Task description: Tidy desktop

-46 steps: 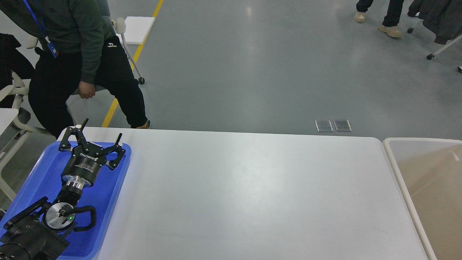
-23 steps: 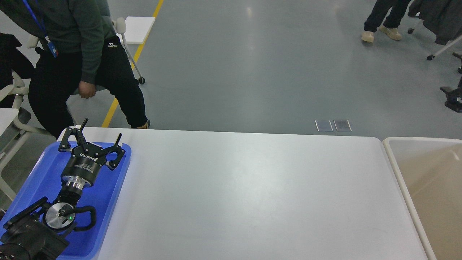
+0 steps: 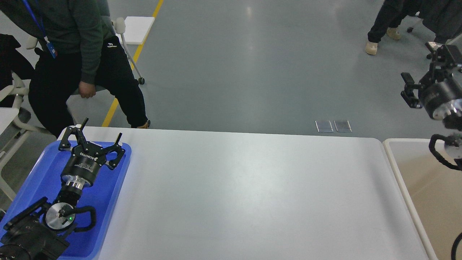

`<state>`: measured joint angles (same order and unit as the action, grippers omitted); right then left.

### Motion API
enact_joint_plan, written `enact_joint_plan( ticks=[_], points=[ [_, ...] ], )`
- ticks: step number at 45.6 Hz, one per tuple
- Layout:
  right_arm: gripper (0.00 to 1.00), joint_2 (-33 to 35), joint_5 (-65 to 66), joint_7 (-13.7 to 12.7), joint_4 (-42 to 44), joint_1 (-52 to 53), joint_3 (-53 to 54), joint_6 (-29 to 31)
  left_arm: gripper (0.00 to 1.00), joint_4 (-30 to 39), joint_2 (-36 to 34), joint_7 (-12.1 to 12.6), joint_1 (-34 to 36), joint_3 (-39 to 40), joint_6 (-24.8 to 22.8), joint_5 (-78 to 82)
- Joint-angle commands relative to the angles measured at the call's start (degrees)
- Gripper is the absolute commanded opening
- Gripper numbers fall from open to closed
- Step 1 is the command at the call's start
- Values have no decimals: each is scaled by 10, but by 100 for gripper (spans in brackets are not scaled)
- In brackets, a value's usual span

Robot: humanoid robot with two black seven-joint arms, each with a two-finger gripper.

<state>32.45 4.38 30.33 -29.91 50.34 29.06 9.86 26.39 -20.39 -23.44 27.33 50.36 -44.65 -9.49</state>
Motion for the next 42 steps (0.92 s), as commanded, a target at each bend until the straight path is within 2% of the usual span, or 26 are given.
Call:
enact_joint_plan(
  ticks=[1, 22, 42],
  points=[
    [100, -56, 4, 93, -19, -108, 101, 2, 99, 0, 0, 0, 0, 0, 0, 0],
    [100, -92, 4, 93, -30, -204, 117, 9, 99, 1, 0, 0, 0, 0, 0, 0],
    [100, -99, 5, 93, -43, -210, 117, 9, 99, 0, 0, 1, 0, 0, 0, 0]
  ],
)
